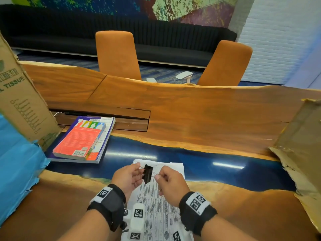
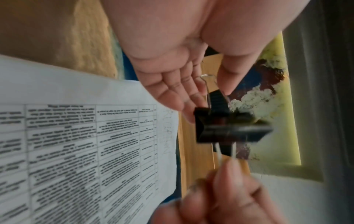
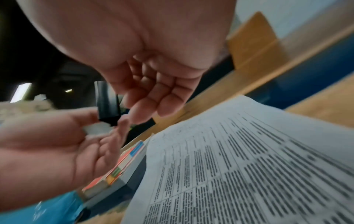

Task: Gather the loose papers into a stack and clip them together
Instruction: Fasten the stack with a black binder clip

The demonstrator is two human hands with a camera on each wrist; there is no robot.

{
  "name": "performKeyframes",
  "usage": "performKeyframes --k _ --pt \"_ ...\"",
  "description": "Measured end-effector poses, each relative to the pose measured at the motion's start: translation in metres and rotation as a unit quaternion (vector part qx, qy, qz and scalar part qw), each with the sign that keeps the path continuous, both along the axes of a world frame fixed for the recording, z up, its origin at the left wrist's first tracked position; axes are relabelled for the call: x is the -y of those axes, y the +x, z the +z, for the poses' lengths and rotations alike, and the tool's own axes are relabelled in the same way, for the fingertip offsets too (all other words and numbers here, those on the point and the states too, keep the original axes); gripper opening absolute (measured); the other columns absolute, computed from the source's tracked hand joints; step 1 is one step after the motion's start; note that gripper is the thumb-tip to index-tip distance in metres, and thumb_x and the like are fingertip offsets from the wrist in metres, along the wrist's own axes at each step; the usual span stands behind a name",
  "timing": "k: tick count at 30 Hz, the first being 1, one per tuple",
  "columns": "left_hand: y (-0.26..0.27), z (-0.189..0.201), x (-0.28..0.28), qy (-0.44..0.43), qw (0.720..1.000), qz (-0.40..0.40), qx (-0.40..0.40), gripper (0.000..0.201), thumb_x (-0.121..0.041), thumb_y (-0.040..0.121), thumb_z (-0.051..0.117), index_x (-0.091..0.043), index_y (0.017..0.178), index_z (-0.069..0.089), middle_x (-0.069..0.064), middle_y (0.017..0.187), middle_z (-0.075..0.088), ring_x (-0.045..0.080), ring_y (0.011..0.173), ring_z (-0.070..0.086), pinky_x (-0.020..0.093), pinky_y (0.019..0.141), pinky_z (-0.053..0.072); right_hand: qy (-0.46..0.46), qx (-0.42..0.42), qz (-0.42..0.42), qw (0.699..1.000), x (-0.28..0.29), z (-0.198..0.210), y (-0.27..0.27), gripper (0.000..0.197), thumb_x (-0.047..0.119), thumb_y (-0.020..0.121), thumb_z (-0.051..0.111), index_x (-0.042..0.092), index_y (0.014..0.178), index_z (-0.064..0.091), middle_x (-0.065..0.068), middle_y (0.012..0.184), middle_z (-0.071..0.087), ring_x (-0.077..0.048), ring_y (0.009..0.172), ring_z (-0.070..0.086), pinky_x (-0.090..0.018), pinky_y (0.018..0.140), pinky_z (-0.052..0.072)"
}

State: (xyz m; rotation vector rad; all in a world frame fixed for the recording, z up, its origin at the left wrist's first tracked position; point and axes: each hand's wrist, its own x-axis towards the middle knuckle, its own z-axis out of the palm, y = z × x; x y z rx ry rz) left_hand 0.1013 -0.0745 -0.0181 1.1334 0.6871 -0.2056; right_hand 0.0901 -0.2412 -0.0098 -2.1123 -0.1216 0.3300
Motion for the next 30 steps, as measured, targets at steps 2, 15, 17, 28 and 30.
performKeyframes --k 2,15,17,28,30 --pt "-0.001 -0.003 -0.001 0.033 0.999 -0.011 0.017 0.01 -0.015 0.092 0.062 -0.005 0.09 0.063 0.006 0.07 0.073 0.016 0.061 0.067 0.027 0.06 0.05 0.03 -0.067 -0.034 0.997 0.008 -0.009 0.006 0.028 0.024 0.099 0.054 0.017 0.073 0.046 -0.004 0.061 0.059 -0.016 0.052 0.062 -0.03 0.055 0.049" --pt "0.001 -0.02 0.032 0.326 0.914 -0.241 -0.017 0.034 -0.037 0.086 0.069 -0.008 0.069 0.07 0.005 0.067 0.075 0.02 0.066 0.074 0.036 0.071 0.061 -0.252 0.004 -0.023 0.967 -0.007 -0.02 0.024 0.018 0.03 0.1 0.043 0.018 0.091 0.053 -0.002 0.083 0.063 -0.02 0.07 0.055 -0.033 0.059 0.045" --pt "0.006 -0.02 0.032 0.24 0.946 -0.212 -0.055 0.033 -0.033 0.091 0.063 -0.003 0.082 0.07 0.013 0.074 0.076 0.023 0.065 0.073 0.033 0.064 0.059 -0.245 0.01 -0.002 0.97 -0.008 -0.021 0.027 0.016 0.034 0.1 0.047 0.019 0.094 0.051 0.001 0.081 0.059 -0.02 0.073 0.054 -0.033 0.062 0.045" --pt "0.023 -0.043 0.03 0.082 0.969 -0.171 -0.16 0.018 -0.011 0.094 0.053 -0.001 0.098 0.068 0.013 0.075 0.074 0.027 0.07 0.068 0.032 0.06 0.056 -0.128 -0.077 0.101 0.984 -0.005 -0.04 0.037 0.053 0.045 0.077 0.074 0.025 0.118 0.048 0.012 0.101 0.061 -0.009 0.089 0.061 -0.021 0.076 0.048" --pt "0.024 -0.04 0.032 0.077 0.96 -0.207 -0.175 0.021 -0.012 0.094 0.051 0.001 0.099 0.067 0.015 0.076 0.074 0.028 0.068 0.07 0.031 0.057 0.056 -0.15 -0.066 0.09 0.982 -0.006 -0.045 0.04 0.054 0.043 0.078 0.075 0.023 0.12 0.048 0.009 0.105 0.059 -0.012 0.094 0.06 -0.024 0.081 0.048"
